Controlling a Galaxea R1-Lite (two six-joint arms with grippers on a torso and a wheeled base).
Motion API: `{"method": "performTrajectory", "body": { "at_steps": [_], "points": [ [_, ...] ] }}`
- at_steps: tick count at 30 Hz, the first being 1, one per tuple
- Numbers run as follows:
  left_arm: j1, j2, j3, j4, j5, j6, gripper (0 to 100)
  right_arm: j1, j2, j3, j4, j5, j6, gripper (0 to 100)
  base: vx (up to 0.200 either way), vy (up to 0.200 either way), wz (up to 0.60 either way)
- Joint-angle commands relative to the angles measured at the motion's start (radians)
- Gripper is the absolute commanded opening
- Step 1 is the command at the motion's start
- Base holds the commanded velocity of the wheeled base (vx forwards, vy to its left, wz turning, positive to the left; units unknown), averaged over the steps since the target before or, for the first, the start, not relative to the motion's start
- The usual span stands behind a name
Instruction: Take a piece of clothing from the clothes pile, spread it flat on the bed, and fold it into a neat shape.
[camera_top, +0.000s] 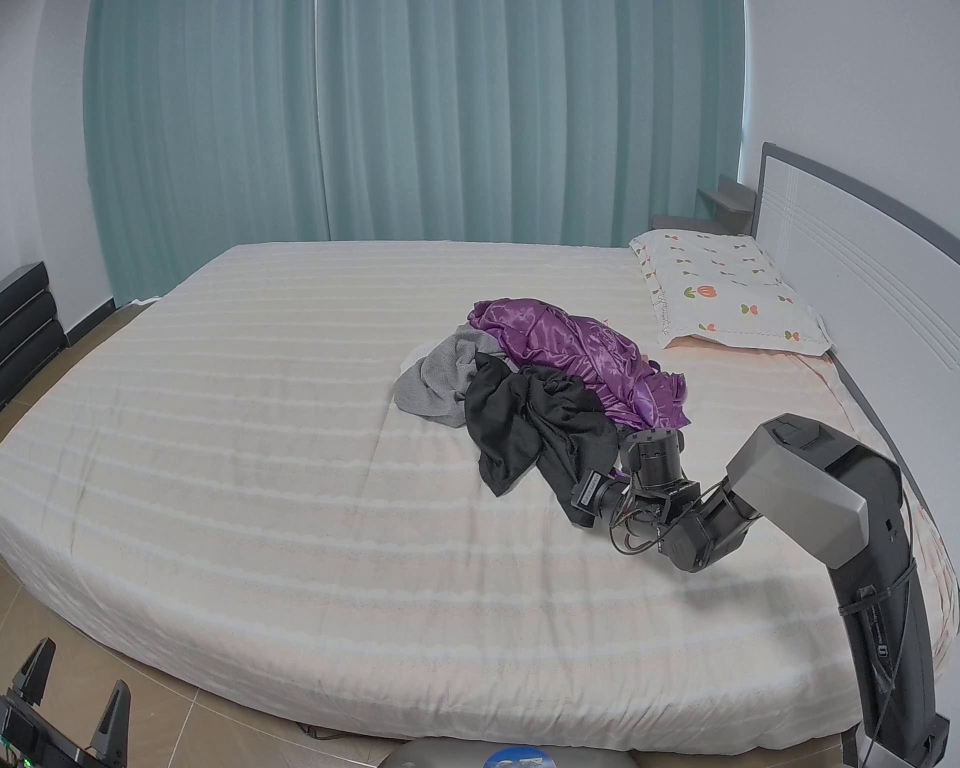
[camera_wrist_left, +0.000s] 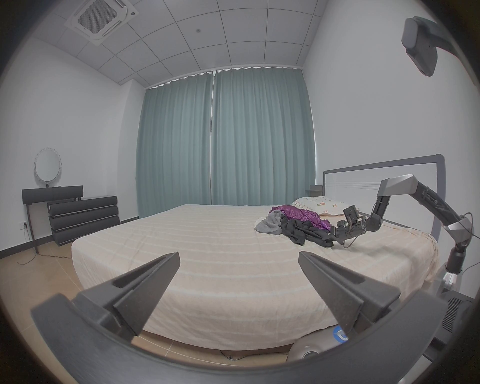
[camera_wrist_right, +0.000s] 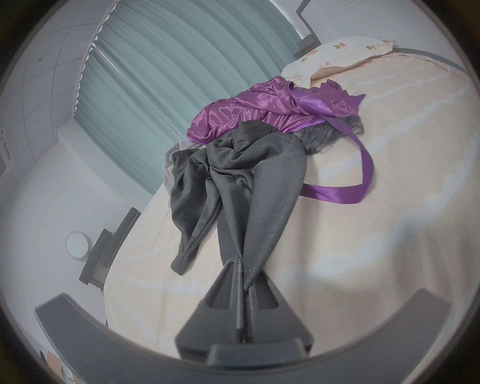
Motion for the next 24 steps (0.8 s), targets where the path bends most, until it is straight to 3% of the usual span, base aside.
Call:
{"method": "performTrajectory", "body": {
  "at_steps": [1, 10, 24],
  "points": [
    [0.0, -0.018, 0.018, 0.0, 0.0, 0.0, 100, 0.0, -0.146, 0.167, -0.092, 0.023, 0.034, 0, 0.0, 0.0, 0.0],
    [0.0, -0.018, 0.018, 0.0, 0.0, 0.0, 100, 0.012, -0.411, 0.536, -0.327, 0.06, 0.035, 0, 0.0, 0.0, 0.0],
    [0.0, -0.018, 0.018, -0.004, 0.002, 0.012, 100, 0.099, -0.743, 0.832, -0.436, 0.051, 0.034, 0, 0.0, 0.0, 0.0]
  ]
}}
